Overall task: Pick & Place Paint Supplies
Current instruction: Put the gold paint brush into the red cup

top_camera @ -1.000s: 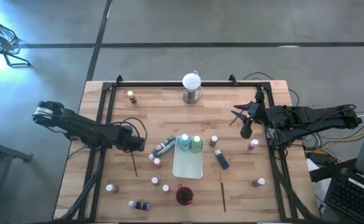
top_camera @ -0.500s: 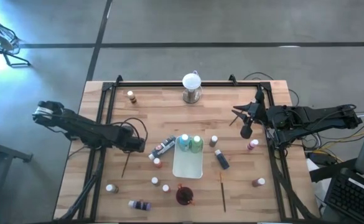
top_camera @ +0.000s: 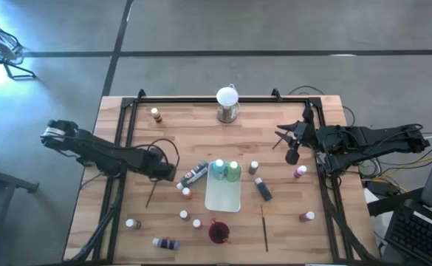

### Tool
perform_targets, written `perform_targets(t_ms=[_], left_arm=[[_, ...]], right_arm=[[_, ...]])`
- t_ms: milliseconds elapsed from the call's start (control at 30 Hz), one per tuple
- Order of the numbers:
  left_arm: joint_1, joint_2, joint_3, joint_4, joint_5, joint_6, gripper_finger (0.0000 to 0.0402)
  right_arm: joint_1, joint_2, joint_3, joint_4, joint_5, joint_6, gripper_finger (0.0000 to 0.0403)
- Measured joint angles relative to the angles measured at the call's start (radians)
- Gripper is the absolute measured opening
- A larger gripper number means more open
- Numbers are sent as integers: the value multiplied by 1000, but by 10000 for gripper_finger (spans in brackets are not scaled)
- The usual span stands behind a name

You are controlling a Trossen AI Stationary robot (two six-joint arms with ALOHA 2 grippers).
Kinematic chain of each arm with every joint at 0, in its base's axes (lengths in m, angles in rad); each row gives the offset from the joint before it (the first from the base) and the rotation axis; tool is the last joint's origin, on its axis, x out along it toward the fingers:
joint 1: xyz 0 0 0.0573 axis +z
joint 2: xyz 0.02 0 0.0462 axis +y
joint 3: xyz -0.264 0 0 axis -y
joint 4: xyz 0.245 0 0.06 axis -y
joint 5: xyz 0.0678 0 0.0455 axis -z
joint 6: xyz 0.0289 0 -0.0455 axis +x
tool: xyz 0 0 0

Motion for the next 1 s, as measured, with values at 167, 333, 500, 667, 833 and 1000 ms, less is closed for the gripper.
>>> perform_targets(t_ms=[167,333,500,667,833,1000], left_arm=[[0,0,22,-2,-11,29,1],[0,-3,48,-3,-25,62,0],[0,-18,76,-6,-60,103,0],[0,-62,89,-8,-88,136,0],[0,-118,89,-12,-113,151,0],[-1,-164,90,-9,-132,184,0]], right_arm=[[0,0,0,0,0,0,109],[0,0,0,0,0,0,120],[0,0,0,0,0,1,131],[0,0,0,0,0,2,139],[0,0,0,0,0,2,146],[0,0,0,0,0,2,149]])
